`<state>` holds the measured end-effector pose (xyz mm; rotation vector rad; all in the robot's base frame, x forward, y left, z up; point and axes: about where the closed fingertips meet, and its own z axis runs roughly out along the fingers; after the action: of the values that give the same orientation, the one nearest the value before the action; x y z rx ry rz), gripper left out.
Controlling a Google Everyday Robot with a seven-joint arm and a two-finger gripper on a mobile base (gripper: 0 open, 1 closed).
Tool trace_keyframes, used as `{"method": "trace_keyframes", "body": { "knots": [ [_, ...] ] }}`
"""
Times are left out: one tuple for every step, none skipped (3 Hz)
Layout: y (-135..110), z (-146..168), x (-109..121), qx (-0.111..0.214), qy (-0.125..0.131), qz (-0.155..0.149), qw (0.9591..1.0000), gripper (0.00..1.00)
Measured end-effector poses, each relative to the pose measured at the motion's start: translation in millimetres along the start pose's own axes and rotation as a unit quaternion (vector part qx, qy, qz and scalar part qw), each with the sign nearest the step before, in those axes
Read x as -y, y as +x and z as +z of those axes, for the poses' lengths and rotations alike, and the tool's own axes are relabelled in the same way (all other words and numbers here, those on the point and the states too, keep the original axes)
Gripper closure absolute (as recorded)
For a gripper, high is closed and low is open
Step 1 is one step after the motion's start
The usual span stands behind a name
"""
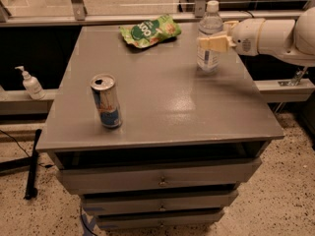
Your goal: Knock blue plastic bottle over
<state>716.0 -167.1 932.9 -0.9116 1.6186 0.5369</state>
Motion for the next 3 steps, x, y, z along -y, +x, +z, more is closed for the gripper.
{"method": "trace_keyframes", "body": {
  "knots": [
    [-25, 12, -7, 0.0, -0.032, -0.034, 0.9989, 0.87],
    [-60, 34, -26, -0.046, -0.083, -0.113, 0.9891, 1.0],
    [-56, 66, -54, -0.144, -0.144, -0.204, 0.9576, 1.0]
  ]
}}
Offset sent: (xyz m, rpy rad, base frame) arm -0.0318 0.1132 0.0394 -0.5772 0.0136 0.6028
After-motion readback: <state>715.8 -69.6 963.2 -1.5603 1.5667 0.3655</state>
